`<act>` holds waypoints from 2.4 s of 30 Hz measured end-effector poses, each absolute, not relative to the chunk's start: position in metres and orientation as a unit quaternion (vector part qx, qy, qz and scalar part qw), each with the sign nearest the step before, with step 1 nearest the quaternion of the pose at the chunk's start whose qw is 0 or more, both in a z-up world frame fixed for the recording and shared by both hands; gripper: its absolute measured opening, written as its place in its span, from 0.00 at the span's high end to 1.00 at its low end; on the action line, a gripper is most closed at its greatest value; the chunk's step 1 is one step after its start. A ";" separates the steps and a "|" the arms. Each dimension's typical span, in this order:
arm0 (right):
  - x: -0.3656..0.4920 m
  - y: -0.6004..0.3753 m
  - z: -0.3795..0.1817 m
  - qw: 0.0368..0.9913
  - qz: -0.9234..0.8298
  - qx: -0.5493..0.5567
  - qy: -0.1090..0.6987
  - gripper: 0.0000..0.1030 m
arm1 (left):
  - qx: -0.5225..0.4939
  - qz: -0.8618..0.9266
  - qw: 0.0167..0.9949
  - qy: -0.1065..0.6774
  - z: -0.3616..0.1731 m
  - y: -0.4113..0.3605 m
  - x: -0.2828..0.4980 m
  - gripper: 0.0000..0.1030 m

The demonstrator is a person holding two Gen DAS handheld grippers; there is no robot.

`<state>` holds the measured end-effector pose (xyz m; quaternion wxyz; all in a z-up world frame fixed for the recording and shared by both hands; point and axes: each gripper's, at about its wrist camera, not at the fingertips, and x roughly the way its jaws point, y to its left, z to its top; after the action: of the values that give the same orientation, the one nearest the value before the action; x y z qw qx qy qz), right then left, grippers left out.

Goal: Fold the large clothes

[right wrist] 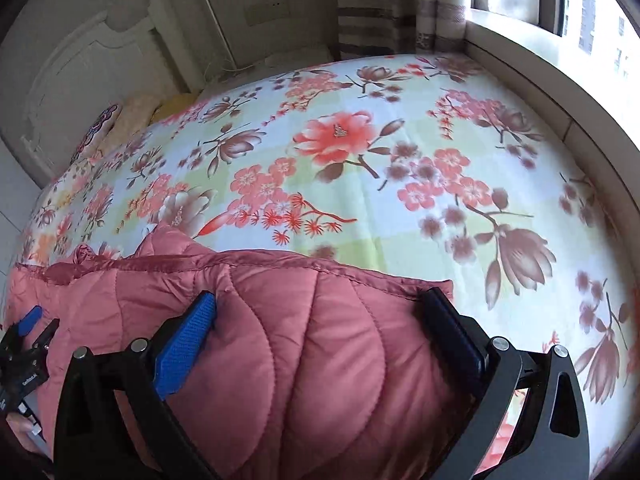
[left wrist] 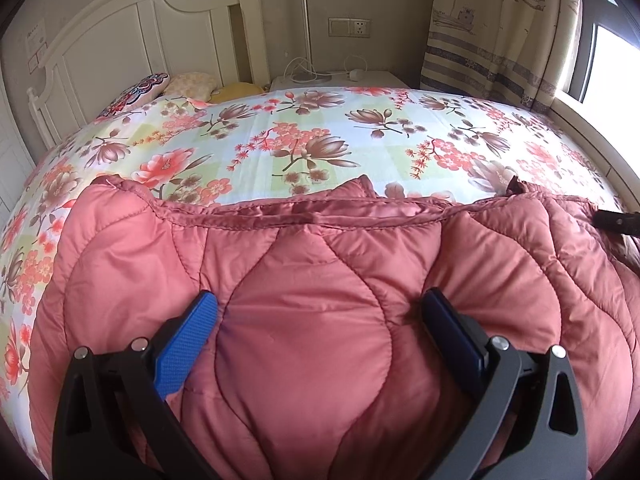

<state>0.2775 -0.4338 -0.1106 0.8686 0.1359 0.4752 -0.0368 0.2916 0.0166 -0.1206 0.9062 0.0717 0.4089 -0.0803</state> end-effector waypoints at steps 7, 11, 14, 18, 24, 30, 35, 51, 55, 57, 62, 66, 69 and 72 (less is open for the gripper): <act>0.252 -0.374 -0.046 0.911 -0.042 0.065 0.406 0.05 | 0.074 -0.078 0.906 0.409 -0.121 0.017 0.292 0.02; 0.260 -0.306 -0.061 0.906 0.016 -0.052 0.420 0.05 | 0.076 -0.078 0.905 0.412 -0.122 0.017 0.292 0.02; 0.270 -0.304 -0.110 0.887 0.016 -0.038 0.461 0.04 | 0.083 -0.079 0.897 0.426 -0.116 0.016 0.295 0.02; 0.266 -0.303 -0.109 0.890 0.006 -0.043 0.454 0.04 | 0.136 -0.031 0.913 0.383 -0.092 0.020 0.292 0.02; 0.263 -0.305 -0.110 0.891 0.012 -0.035 0.453 0.04 | 0.020 0.016 0.895 0.446 -0.117 0.097 0.324 0.02; 0.264 -0.308 -0.102 0.888 0.006 -0.026 0.459 0.05 | 0.038 0.025 0.900 0.433 -0.117 0.087 0.321 0.02; 0.229 -0.293 -0.061 0.915 0.025 0.008 0.403 0.05 | 0.024 0.020 0.901 0.433 -0.119 0.096 0.321 0.02; 0.214 -0.280 -0.059 0.914 0.017 -0.052 0.402 0.05 | 0.016 0.019 0.902 0.431 -0.118 0.097 0.320 0.02; 0.222 -0.352 -0.082 0.896 -0.093 -0.014 0.434 0.05 | 0.017 0.019 0.902 0.431 -0.118 0.098 0.321 0.02; 0.222 -0.381 -0.102 0.894 -0.065 0.057 0.440 0.04 | 0.019 0.020 0.902 0.431 -0.118 0.098 0.321 0.02; 0.223 -0.373 -0.098 0.893 -0.074 0.034 0.442 0.04 | 0.018 0.019 0.901 0.434 -0.117 0.097 0.321 0.02; 0.209 -0.365 -0.079 0.908 -0.056 0.045 0.413 0.04 | 0.010 0.034 0.908 0.416 -0.105 0.096 0.309 0.02; 0.193 -0.348 -0.053 0.924 -0.026 0.037 0.381 0.04 | -0.004 -0.005 0.925 0.379 -0.082 0.080 0.281 0.02; 0.186 -0.321 -0.037 0.929 0.017 0.010 0.369 0.04 | 0.026 -0.038 0.934 0.355 -0.071 0.052 0.257 0.02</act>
<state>0.1859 -0.3212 -0.0368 0.9291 0.0097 0.3694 0.0165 0.2569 0.0516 -0.0710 0.9337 0.0255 0.3551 -0.0378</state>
